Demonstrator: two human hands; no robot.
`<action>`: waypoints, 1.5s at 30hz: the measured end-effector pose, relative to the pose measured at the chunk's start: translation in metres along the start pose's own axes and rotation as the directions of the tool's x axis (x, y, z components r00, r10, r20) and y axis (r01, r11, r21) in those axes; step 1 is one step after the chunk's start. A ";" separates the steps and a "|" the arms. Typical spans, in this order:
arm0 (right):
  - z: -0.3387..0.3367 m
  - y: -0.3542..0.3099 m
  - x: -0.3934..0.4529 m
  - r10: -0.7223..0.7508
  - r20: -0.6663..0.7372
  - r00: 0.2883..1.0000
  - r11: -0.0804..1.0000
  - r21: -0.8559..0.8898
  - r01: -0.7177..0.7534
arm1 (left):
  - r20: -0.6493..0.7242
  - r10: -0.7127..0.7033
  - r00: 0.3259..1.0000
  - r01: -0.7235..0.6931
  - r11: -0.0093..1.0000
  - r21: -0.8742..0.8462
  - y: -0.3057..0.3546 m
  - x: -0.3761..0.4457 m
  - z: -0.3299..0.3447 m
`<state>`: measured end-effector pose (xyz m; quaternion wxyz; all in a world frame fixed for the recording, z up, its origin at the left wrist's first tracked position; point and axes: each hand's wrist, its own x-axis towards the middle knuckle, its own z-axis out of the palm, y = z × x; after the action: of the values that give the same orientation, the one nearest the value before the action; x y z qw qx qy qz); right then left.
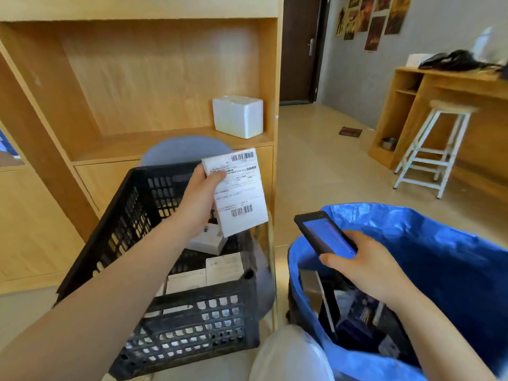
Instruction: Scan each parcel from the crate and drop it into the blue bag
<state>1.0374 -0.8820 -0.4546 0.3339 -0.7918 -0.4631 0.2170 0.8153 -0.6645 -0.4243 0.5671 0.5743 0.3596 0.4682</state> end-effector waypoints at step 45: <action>-0.015 0.221 -0.021 0.529 -0.078 0.845 0.836 -0.125 -0.535 | 0.646 -0.447 0.619 -0.591 0.276 0.758 -0.265 -0.065 0.258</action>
<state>1.1668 -0.9825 -0.6048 0.2127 -0.9152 -0.2323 0.2516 1.0706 -0.7809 -0.6732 0.1673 0.9474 0.2454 -0.1197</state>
